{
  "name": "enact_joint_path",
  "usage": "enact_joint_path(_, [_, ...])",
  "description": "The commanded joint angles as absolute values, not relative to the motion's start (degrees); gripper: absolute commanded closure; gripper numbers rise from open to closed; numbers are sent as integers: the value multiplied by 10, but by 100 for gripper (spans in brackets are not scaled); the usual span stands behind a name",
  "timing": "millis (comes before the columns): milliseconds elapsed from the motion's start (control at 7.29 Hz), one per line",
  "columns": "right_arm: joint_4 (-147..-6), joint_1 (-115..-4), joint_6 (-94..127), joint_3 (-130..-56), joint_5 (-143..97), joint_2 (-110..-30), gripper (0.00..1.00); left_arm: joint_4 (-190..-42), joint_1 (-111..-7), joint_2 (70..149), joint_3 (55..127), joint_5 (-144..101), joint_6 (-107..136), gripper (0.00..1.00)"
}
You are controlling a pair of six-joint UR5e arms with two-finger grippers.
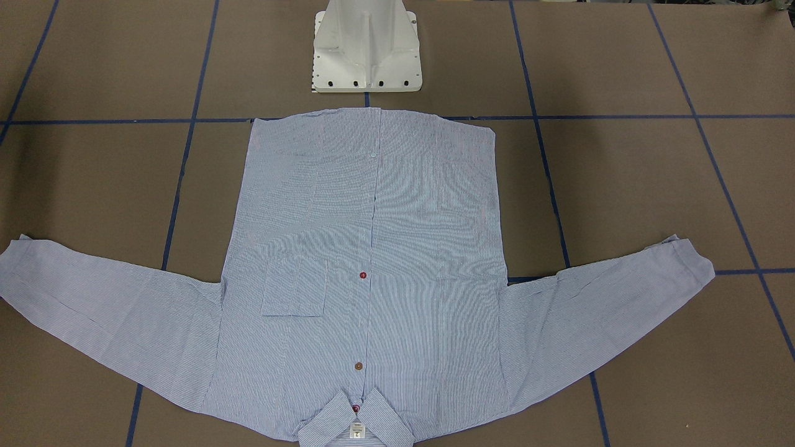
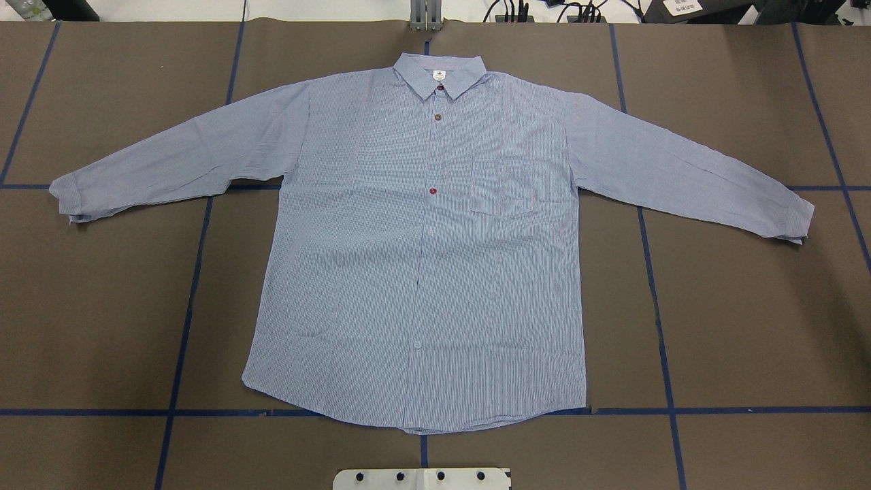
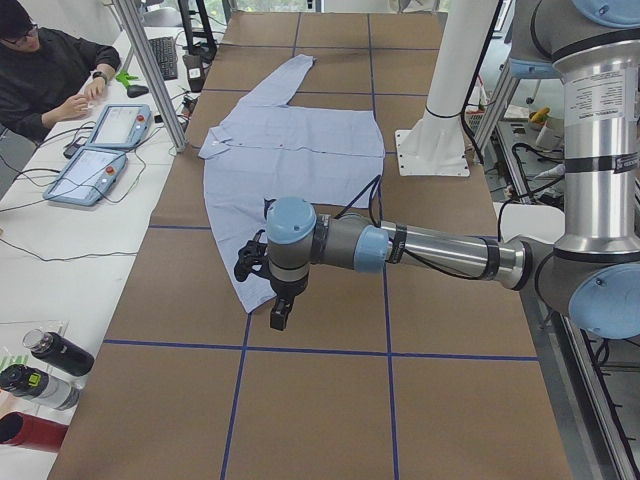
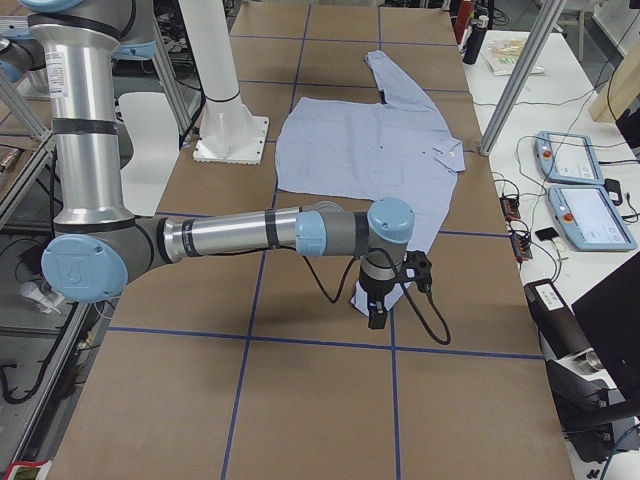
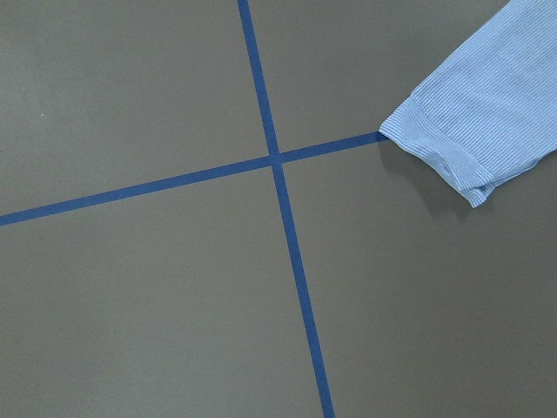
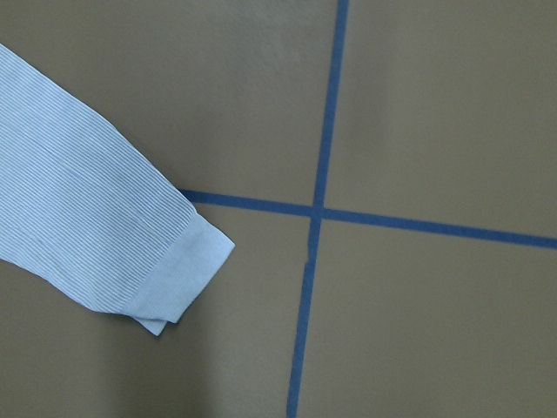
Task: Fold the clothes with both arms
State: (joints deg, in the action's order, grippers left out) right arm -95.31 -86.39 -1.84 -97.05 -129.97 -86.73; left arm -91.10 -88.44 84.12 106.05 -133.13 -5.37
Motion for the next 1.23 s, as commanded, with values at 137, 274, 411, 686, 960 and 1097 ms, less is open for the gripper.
enact_joint_path(137, [-902,-827,-12,-964,-1300,-841,0,-928,-884,888,1056,-1312,-50,0])
enact_joint_path(274, [-854,-827,-4,-960,-1303,-846,0,-951,-884,896,1049,-1292,-48,0])
enact_joint_path(411, [-810,-797,4,-955,-1303,-856,0,-953,-884,894,1049,-1293,-49,0])
enact_joint_path(686, [-691,-753,159,-898,-1303,-858,0,-954,-884,894,1041,-1295,-50,0])
enact_joint_path(960, [-507,-719,312,-811,-1306,-862,0,-954,-884,894,1040,-1296,-50,0])
enact_joint_path(1097, [-428,-704,369,-778,-1306,-877,1,-954,-884,893,1040,-1297,-50,0])
